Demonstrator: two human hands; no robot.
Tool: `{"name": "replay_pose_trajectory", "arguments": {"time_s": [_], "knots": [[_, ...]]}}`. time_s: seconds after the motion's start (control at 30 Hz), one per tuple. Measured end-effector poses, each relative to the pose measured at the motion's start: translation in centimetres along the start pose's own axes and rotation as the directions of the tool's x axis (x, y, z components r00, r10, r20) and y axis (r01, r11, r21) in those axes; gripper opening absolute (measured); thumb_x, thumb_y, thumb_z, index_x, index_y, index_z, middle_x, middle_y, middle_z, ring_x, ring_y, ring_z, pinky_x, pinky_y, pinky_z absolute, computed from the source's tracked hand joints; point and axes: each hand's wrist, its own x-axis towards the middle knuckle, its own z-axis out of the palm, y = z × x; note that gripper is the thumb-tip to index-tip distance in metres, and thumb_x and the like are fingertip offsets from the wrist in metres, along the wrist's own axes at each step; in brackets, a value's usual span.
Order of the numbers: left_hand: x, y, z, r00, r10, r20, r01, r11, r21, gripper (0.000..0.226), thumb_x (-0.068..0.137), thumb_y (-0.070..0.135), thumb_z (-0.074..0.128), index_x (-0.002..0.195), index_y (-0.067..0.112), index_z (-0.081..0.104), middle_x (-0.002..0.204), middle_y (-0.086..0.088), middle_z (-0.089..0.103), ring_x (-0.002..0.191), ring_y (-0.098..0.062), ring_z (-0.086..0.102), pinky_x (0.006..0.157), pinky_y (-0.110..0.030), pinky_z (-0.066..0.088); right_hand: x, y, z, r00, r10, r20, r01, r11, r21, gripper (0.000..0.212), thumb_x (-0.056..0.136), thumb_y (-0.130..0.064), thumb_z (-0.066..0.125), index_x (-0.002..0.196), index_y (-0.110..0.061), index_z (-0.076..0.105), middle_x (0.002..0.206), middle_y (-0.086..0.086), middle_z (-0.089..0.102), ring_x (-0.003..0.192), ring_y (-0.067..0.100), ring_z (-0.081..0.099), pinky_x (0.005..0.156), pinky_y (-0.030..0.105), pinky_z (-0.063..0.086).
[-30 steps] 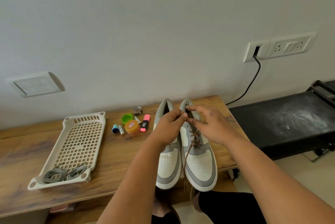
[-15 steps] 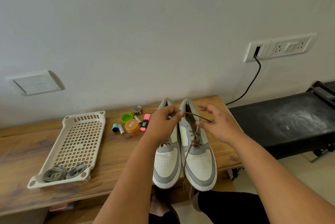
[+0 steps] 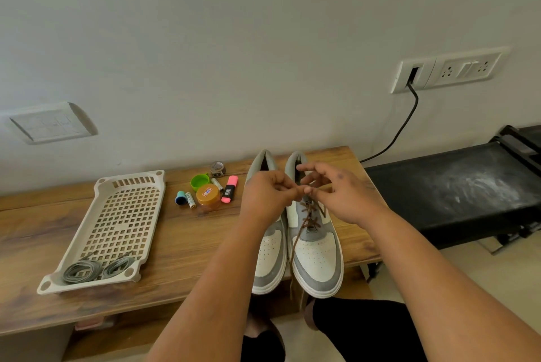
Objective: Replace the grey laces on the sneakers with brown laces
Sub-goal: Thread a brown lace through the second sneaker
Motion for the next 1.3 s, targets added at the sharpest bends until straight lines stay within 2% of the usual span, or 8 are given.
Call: {"name": "replay_pose_trajectory", "arguments": {"time_s": [0.1,0.27,0.4,0.53,0.7,0.83,1.07,1.3], "knots": [[0.0,-0.1,0.3,1.0,-0.012,-0.024,0.011,0.999,-0.042,0.028,0.076,0.036,0.083,0.076,0.01,0.073,0.068,0.0,0.074,0.061,-0.008,0.065,0.059,-0.023,0.054,0.0,0.0,0.0,1.0,0.018,0.018,-0.019,0.998,0.065,0.025,0.096,-0.013,0.06,0.115,-0.024,0.069,0.102,-0.012,0.066,0.086,-0.014,0.056,0.068,-0.003,0.04],[0.0,-0.3,0.7,0.998,-0.057,-0.019,0.054,0.989,-0.135,0.029,0.079,0.032,0.081,0.076,0.004,0.072,0.067,-0.002,0.073,0.06,-0.011,0.063,0.068,-0.028,0.056,0.2,0.7,0.5,0.989,0.101,0.109,-0.13,0.942,0.311,0.025,0.096,-0.015,0.06,0.115,-0.03,0.067,0.112,-0.008,0.069,0.109,0.005,0.062,0.093,0.024,0.05],[0.2,-0.4,1.1,0.998,-0.058,-0.02,0.056,0.993,-0.1,0.03,0.081,0.038,0.078,0.073,0.009,0.073,0.069,-0.006,0.074,0.064,-0.019,0.066,0.072,-0.035,0.057,0.4,1.1,0.9,0.986,0.145,0.078,-0.162,0.943,0.292,0.019,0.092,-0.018,0.066,0.104,-0.031,0.069,0.104,-0.001,0.07,0.104,0.014,0.065,0.094,0.034,0.054],[0.4,-0.7,1.1,0.998,-0.068,-0.004,0.068,0.994,-0.09,0.016,0.088,0.027,0.073,0.086,0.01,0.074,0.077,-0.002,0.075,0.067,-0.012,0.067,0.069,-0.025,0.057,0.4,1.3,0.5,0.979,0.196,0.053,-0.203,0.929,0.311,0.012,0.089,-0.02,0.07,0.097,-0.029,0.071,0.097,-0.001,0.072,0.091,0.012,0.07,0.088,0.037,0.058],[0.5,-1.0,0.9,0.996,-0.056,0.067,0.064,0.989,-0.131,0.006,0.093,0.014,0.067,0.096,0.013,0.072,0.087,-0.003,0.075,0.077,-0.011,0.07,0.079,-0.027,0.058,0.1,1.2,0.1,0.988,0.154,-0.031,-0.15,0.982,0.113,0.015,0.086,-0.032,0.073,0.101,-0.028,0.074,0.093,-0.013,0.068,0.084,-0.005,0.056,0.062,0.007,0.037],[0.8,-1.5,1.5,0.993,-0.115,-0.019,0.111,0.984,-0.14,0.005,0.093,0.014,0.065,0.098,0.011,0.067,0.084,0.001,0.075,0.078,-0.013,0.071,0.081,-0.032,0.057,0.6,1.8,0.6,0.979,0.151,-0.135,-0.148,0.988,0.031,0.011,0.088,-0.029,0.071,0.096,-0.024,0.076,0.087,-0.016,0.067,0.078,-0.006,0.055,0.058,0.002,0.037],[1.0,-2.5,2.2,0.982,-0.111,-0.155,0.126,0.988,0.09,0.008,0.091,0.016,0.067,0.098,0.019,0.065,0.084,0.009,0.063,0.077,-0.003,0.057,0.069,-0.019,0.046,1.6,3.3,2.7,0.96,0.182,-0.214,-0.185,0.983,0.006,0.015,0.092,-0.02,0.067,0.106,-0.021,0.074,0.101,-0.005,0.07,0.077,-0.005,0.053,0.064,0.005,0.036],[0.8,-2.6,3.2,0.981,-0.125,-0.145,0.149,0.975,0.164,0.01,0.087,0.01,0.067,0.092,0.018,0.063,0.091,0.003,0.067,0.085,-0.012,0.063,0.081,-0.029,0.052,2.4,2.4,4.7,0.962,0.132,-0.237,-0.179,0.966,-0.189,0.013,0.093,-0.022,0.063,0.101,-0.022,0.073,0.094,-0.002,0.071,0.085,0.016,0.066,0.073,0.034,0.056]]}}
